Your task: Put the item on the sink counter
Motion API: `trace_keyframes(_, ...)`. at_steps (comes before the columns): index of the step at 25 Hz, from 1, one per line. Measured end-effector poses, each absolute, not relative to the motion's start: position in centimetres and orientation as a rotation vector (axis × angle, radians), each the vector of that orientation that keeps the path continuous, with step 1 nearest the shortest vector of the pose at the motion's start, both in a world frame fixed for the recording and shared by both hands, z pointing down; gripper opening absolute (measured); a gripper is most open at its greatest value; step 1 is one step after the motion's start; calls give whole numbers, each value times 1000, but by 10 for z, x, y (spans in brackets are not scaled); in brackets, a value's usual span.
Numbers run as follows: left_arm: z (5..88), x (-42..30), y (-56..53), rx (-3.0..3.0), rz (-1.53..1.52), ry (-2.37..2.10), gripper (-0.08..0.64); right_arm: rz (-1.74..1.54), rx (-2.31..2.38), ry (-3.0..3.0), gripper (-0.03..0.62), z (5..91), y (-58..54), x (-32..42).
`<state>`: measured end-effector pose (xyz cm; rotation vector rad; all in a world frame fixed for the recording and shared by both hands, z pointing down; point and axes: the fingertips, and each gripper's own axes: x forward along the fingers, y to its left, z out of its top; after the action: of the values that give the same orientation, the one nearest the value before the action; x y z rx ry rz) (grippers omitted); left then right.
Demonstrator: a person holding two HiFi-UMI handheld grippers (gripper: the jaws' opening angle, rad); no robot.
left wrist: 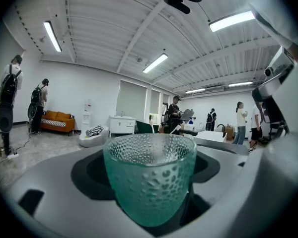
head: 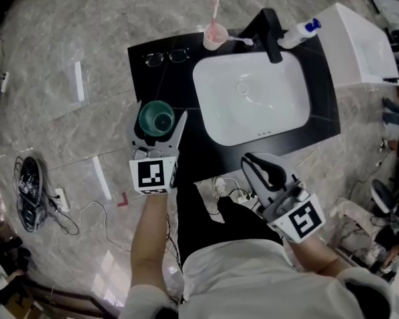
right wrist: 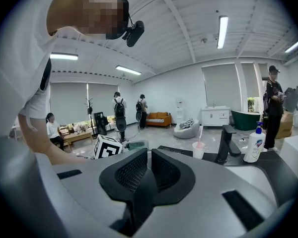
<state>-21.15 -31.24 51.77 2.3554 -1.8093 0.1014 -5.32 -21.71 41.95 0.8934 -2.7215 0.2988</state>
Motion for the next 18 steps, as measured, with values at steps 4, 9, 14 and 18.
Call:
trace_keyframes(4,526,-215,-323,2349,110,-1811,399,305,908,-2726,49,417,-218,-59)
trace_keyframes(9,532,-214,-332,2359,126,-1807,397,303,937,-2697,49,417,-217,-49)
trace_keyframes(14,545,-215,-341,2357,140,-1801,397,292,985,-2667,49,419,-219,-41)
trace_keyframes(18,555,-216,-346,2356,161,-1805,397,272,1013,-2655,49,418,-220,-40)
